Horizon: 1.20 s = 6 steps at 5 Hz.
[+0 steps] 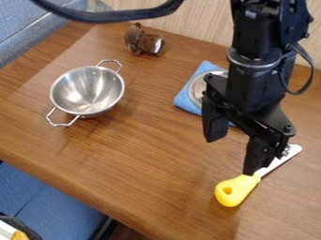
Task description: Move the pot beside the yellow knife
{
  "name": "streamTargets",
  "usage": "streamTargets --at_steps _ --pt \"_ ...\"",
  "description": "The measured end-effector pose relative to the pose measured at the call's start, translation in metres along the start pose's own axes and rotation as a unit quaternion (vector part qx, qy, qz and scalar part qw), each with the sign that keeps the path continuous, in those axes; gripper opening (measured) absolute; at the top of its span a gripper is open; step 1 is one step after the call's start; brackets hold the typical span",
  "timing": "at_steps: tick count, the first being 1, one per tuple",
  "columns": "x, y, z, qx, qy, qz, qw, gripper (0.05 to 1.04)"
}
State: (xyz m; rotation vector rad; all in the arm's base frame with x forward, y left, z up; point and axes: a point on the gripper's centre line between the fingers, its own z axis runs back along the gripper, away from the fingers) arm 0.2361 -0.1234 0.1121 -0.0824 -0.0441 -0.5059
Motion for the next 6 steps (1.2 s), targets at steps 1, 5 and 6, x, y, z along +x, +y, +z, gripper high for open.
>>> streamTargets --at_steps 1,5,6 --pt "-0.002 0.001 -0.007 0.002 0.014 0.003 0.9999 0.999" --pt "-0.021 0.087 -0.007 0.102 0.067 0.038 0.9917 0.999" --pt "-0.024 0.106 0.004 0.127 0.068 0.065 0.9874 0.999"
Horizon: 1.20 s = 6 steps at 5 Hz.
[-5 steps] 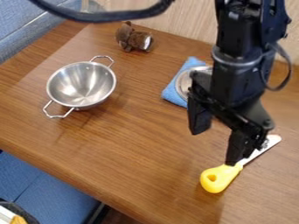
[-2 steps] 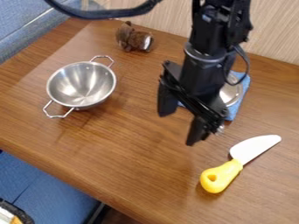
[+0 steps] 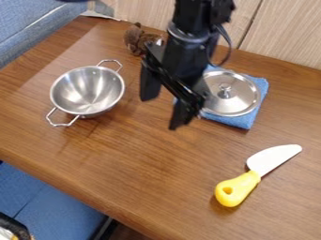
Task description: Move the pot beside the yellow knife
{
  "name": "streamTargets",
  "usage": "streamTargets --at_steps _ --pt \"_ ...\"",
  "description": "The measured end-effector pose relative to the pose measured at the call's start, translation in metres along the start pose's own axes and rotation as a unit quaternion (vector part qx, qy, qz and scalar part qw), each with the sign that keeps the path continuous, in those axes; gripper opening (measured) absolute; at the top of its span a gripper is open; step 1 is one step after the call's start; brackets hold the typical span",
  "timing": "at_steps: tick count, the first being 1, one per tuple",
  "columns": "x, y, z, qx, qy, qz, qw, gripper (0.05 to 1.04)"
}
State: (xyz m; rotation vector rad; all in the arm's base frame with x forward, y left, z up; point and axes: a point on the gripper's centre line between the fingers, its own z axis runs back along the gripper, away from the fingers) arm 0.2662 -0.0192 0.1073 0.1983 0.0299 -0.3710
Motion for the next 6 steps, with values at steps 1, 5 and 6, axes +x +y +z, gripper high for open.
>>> streamTargets --at_steps 1,5,6 --pt "-0.006 0.018 0.0 0.007 0.004 0.036 0.9993 0.999" --pt "-0.017 0.05 -0.041 0.059 0.095 0.122 0.9863 0.955" --pt "-0.015 0.055 -0.044 0.06 0.097 0.127 0.9853 0.671"
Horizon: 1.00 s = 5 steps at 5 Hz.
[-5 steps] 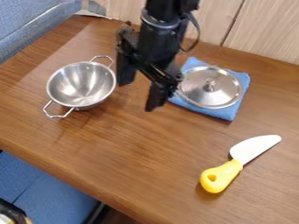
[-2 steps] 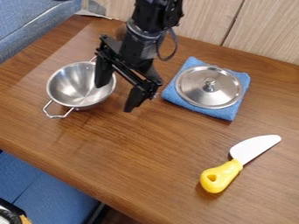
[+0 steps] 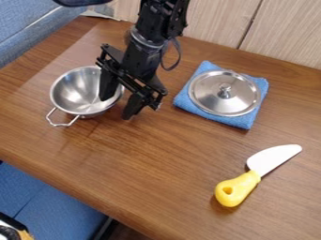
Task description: Move the pot beside the yellow knife
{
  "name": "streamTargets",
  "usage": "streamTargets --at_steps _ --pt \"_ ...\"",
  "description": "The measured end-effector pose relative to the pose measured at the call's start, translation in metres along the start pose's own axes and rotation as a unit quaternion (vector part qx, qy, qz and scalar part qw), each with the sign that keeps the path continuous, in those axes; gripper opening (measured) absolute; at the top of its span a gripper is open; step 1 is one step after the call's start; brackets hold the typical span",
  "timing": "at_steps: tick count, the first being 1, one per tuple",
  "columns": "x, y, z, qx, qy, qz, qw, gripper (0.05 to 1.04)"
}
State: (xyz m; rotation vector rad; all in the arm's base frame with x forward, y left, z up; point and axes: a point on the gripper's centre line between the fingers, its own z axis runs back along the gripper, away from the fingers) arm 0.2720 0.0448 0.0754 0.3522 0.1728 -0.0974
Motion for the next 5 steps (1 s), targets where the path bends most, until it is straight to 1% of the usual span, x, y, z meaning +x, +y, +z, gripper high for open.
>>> streamTargets --at_steps 1,2,3,4,5 --pt "-0.001 0.001 -0.001 0.003 0.004 0.0 1.0 0.364" --pt "-0.001 0.001 -0.001 0.003 0.006 -0.002 1.0 0.154" --pt "-0.001 0.001 0.0 0.008 0.006 -0.001 1.0 0.081" --pt "-0.001 -0.002 0.002 0.009 0.005 -0.011 0.9999 0.078" --pt "-0.002 -0.008 0.01 0.011 -0.006 -0.023 0.9997 0.078"
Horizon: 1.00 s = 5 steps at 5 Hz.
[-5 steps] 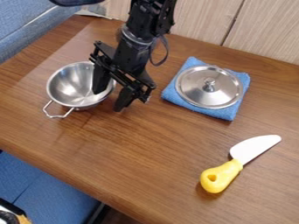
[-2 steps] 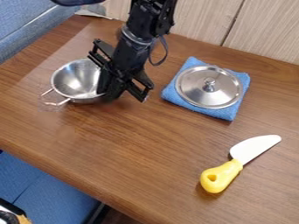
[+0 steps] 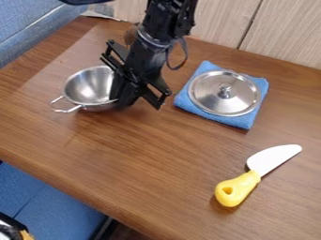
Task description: Move the pot beside the yellow knife
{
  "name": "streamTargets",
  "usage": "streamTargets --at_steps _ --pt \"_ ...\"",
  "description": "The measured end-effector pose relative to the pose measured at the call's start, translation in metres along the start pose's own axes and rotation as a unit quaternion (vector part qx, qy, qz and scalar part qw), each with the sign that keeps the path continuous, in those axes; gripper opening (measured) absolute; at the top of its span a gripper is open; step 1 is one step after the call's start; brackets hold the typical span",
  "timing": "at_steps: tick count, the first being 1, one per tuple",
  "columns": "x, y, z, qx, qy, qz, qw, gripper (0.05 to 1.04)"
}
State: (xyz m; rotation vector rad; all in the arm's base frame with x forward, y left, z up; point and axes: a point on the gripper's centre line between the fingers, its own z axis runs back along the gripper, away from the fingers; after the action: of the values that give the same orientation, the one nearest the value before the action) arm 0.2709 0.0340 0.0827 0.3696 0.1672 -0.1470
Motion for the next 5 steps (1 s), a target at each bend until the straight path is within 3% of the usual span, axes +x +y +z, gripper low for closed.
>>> streamTargets --at_steps 1,3,4,5 --pt "-0.005 -0.012 0.016 0.011 -0.023 -0.028 0.9993 0.074" --pt "-0.019 -0.051 0.046 0.008 -0.077 -0.085 0.9934 0.069" --pt "-0.028 -0.084 0.056 0.015 -0.108 -0.149 0.9829 0.069" --pt "-0.032 -0.103 0.06 0.016 -0.119 -0.185 0.9755 0.069"
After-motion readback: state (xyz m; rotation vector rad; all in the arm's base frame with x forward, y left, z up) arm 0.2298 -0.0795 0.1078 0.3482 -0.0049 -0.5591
